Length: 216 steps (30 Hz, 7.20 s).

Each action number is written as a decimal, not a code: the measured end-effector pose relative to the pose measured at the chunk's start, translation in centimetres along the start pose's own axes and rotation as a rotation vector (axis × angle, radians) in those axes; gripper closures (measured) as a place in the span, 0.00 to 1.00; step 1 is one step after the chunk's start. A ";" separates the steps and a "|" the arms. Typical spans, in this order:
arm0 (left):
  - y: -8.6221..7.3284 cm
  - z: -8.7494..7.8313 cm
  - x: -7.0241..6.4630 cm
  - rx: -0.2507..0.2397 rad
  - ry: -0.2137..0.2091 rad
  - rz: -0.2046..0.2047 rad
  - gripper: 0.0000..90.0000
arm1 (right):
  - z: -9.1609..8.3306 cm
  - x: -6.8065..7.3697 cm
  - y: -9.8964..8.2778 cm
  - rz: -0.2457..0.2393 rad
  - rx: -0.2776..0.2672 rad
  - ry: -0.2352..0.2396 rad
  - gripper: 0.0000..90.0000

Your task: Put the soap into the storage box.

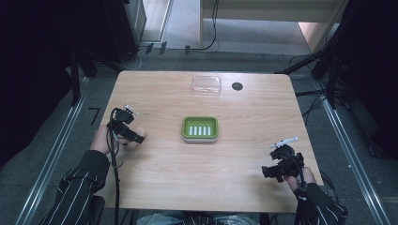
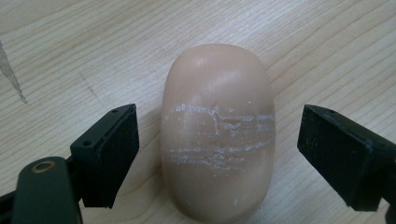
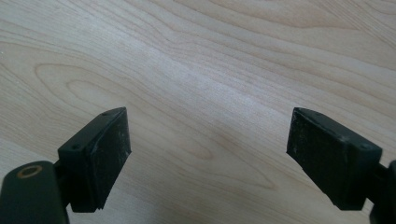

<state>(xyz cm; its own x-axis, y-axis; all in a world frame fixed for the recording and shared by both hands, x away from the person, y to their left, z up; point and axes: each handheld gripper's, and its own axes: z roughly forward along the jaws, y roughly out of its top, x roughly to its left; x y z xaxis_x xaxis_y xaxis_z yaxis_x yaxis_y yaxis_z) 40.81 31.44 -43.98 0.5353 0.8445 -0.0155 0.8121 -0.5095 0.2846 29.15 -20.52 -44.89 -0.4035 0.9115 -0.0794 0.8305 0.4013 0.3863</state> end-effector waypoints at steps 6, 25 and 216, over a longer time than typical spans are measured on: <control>0.2 0.3 -0.1 0.029 0.018 0.018 0.17 | 0.0 0.0 0.0 -0.003 -0.002 0.001 0.16; 0.2 0.8 -0.1 0.048 0.005 0.040 0.33 | -0.1 0.0 -0.1 0.000 -0.001 0.001 0.16; 9.5 -3.3 -7.8 -0.198 -0.041 0.397 0.37 | 0.1 -0.2 -0.4 0.007 0.007 -0.009 0.16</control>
<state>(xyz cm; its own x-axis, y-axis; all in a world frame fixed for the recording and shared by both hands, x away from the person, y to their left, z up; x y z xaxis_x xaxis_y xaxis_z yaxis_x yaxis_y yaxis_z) 43.56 20.60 -37.96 0.8085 0.5807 0.0954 0.4838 -0.7481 0.4542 28.91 -20.92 -45.10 -0.3943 0.9150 -0.0854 0.8360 0.3958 0.3801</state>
